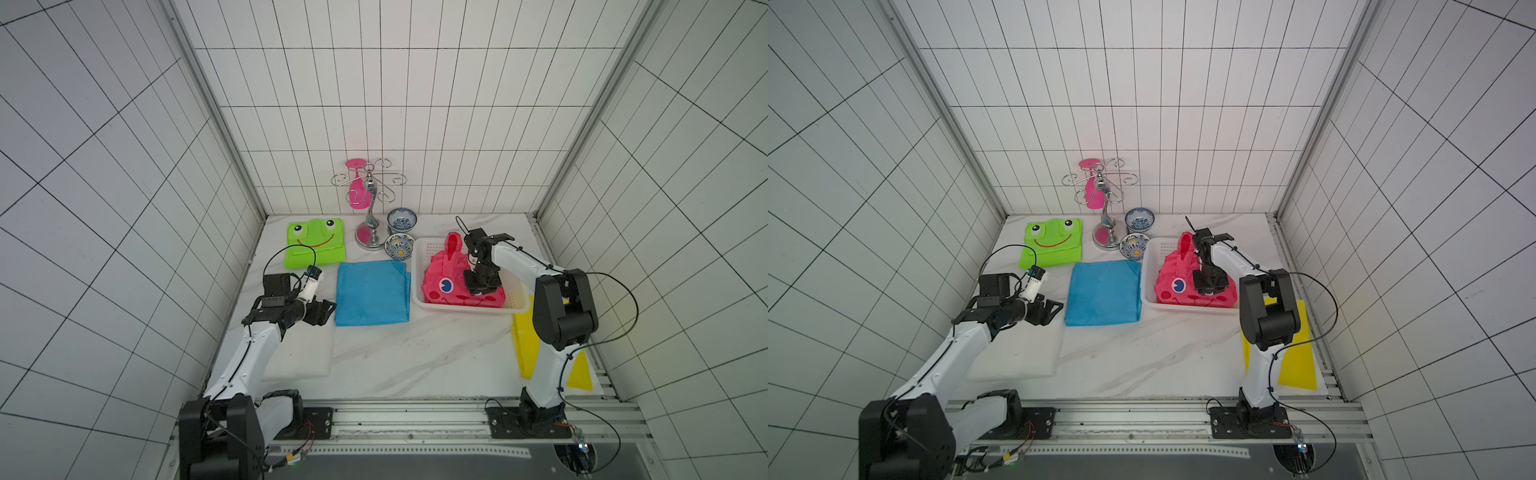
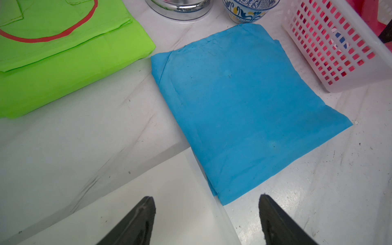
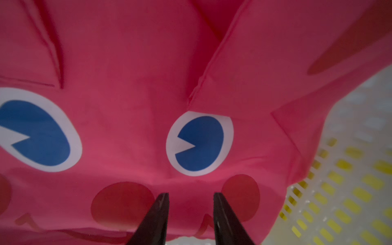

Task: Put the folded raincoat in the basket
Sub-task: Place the raincoat in the basket.

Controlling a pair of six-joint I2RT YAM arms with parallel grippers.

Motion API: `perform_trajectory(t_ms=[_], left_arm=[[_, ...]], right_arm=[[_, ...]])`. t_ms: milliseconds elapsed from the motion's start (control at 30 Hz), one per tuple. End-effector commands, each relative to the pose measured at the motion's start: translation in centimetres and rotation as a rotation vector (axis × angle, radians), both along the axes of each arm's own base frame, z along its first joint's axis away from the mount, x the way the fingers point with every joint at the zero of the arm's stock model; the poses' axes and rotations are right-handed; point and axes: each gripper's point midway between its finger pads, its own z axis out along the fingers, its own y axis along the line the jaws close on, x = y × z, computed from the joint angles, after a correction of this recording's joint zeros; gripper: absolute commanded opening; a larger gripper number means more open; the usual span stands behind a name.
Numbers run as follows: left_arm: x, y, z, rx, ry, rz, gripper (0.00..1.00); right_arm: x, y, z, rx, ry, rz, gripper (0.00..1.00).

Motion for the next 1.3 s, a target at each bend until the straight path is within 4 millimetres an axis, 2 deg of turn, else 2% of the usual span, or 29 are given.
perform_trajectory(t_ms=[0, 133, 233, 367, 500, 567, 667, 733, 833, 933, 1000, 1167, 1267], left_arm=[[0.3, 0.0, 0.4, -0.004, -0.002, -0.003, 0.79], [0.3, 0.0, 0.3, -0.007, 0.005, -0.002, 0.80], [0.3, 0.0, 0.4, -0.007, 0.004, -0.003, 0.79], [0.3, 0.0, 0.3, -0.007, 0.005, -0.003, 0.80], [0.3, 0.0, 0.4, -0.006, 0.005, -0.004, 0.80], [0.3, 0.0, 0.3, -0.007, 0.005, -0.006, 0.80], [0.2, 0.0, 0.3, -0.008, 0.008, -0.007, 0.79], [0.2, -0.1, 0.3, -0.009, 0.010, -0.008, 0.80], [0.2, -0.1, 0.3, -0.010, 0.012, -0.010, 0.80], [0.2, -0.1, 0.2, -0.011, 0.017, -0.010, 0.80], [0.2, -0.1, 0.2, -0.012, 0.017, -0.011, 0.79], [0.0, -0.5, 0.3, -0.031, 0.016, -0.023, 0.79], [-0.2, -0.8, 0.3, -0.053, 0.026, -0.032, 0.80]], right_arm=[[-1.2, 0.6, -0.1, 0.055, 0.073, 0.030, 0.36], [-3.6, 0.4, -1.3, 0.058, 0.178, 0.041, 0.31], [-3.8, -0.6, -2.0, 0.007, 0.177, 0.028, 0.26], [-3.6, -0.5, -2.5, 0.032, 0.200, 0.018, 0.21], [-3.9, 1.0, -1.7, 0.137, 0.223, 0.030, 0.20], [-4.4, 1.2, -1.7, 0.147, 0.260, 0.040, 0.21], [-5.0, -1.0, -3.0, 0.021, 0.307, 0.030, 0.21], [-4.8, -1.7, -3.6, -0.023, 0.301, 0.022, 0.21], [-3.9, -2.3, -3.6, -0.064, 0.254, 0.010, 0.29], [-2.4, -2.9, -2.5, -0.104, 0.170, 0.000, 0.30], [-1.2, -2.7, -0.9, -0.099, 0.082, 0.004, 0.32], [0.5, -0.3, 5.1, -0.004, -0.216, 0.046, 0.35], [0.3, 1.0, 9.1, 0.031, -0.369, 0.073, 0.36]])
